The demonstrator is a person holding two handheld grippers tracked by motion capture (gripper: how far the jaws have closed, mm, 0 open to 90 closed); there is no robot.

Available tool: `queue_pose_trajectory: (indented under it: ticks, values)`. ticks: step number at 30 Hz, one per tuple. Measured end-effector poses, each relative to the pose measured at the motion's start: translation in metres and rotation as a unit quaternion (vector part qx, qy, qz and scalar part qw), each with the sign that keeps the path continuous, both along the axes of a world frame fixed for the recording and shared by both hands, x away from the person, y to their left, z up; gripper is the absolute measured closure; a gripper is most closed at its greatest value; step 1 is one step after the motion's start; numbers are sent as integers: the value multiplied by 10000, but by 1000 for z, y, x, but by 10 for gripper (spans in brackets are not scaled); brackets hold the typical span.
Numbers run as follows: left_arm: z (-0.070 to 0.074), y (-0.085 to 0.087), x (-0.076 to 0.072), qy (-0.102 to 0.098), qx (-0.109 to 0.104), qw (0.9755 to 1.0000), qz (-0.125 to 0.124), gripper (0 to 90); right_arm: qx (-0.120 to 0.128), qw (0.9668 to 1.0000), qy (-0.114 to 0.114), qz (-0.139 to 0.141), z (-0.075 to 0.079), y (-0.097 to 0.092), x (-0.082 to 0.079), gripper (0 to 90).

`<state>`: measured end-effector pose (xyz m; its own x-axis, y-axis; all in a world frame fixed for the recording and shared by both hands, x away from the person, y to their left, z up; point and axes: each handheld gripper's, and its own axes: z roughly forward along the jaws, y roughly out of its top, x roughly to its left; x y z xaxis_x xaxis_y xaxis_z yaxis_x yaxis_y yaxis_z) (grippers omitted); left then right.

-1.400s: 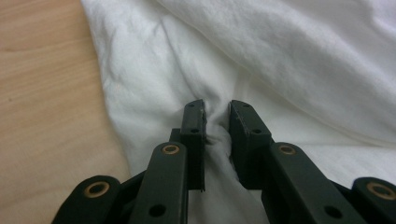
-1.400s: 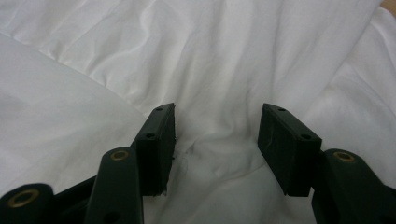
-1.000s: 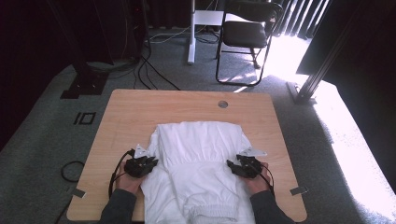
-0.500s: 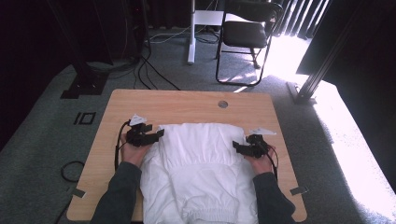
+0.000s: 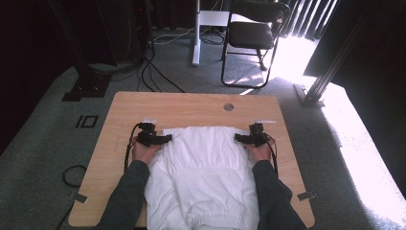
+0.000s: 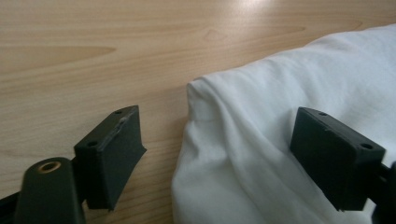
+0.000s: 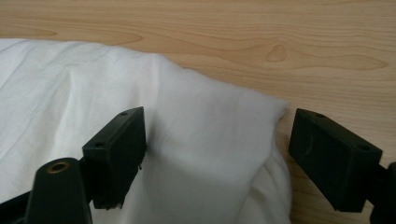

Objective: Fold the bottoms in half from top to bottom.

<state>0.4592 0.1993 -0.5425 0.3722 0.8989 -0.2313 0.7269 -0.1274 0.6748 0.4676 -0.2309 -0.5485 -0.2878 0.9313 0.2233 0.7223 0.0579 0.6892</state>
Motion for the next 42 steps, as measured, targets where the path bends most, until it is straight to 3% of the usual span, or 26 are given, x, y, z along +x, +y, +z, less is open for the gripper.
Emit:
queue_pose_trajectory:
  ticks: [3, 6, 9, 12, 14, 15, 18, 21, 24, 27, 31, 33, 36, 40, 42]
  values:
    - [-1, 2, 1, 13, -59, 10000, 8, 154, -8, 10000, 2, 29, -2, 4, 0, 191]
    - [-1, 1, 0, 19, -106, 9998, -145, 155, 51, 9998, -35, 203, -3, 8, 0, 215]
    - [0, -3, -1, 5, 151, 9996, -232, 189, -185, 9997, -24, 148, -1, 11, 0, 302]
    - [2, -4, -2, 70, 62, 9989, -460, 366, -187, 9994, 39, 298, 1, 14, -2, 470]
    - [2, -4, -3, 186, 5, 9975, -682, 549, -145, 9990, 101, 417, 2, 14, -2, 656]
    - [2, -4, -3, 173, 66, 9972, -724, 640, -5, 9987, 175, 468, 1, 13, -1, 732]
    - [5, 1, -4, 186, 46, 9970, -751, 811, 260, 9983, 218, 483, 0, 8, 0, 799]
    - [14, 3, -5, -31, 61, 9975, -707, 841, 386, 9981, 118, 473, 4, 3, -1, 811]
    - [26, 6, -3, -197, -35, 9976, -657, 844, 389, 9978, -120, 518, 16, 0, -3, 811]
    - [46, 6, 1, -480, -82, 9967, -649, 844, 363, 9967, -486, 533, 36, -1, -3, 811]
    - [76, 6, 4, -939, -199, 9933, -647, 843, 412, 9934, -955, 482, 64, -4, -2, 812]
    - [91, 6, 5, -1149, -245, 9910, -646, 843, 477, 9899, -1260, 447, 79, -6, -3, 811]
    - [106, 8, 0, -1445, -403, 9866, -641, 843, 517, 9819, -1732, 565, 98, -9, -6, 809]
    - [116, 8, -16, -1649, -358, 9826, -780, 843, 519, 9751, -2000, 800, 107, -14, -20, 805]
    - [122, 6, -33, -1800, -333, 9787, -925, 843, 516, 9731, -2071, 873, 107, -17, -30, 803]
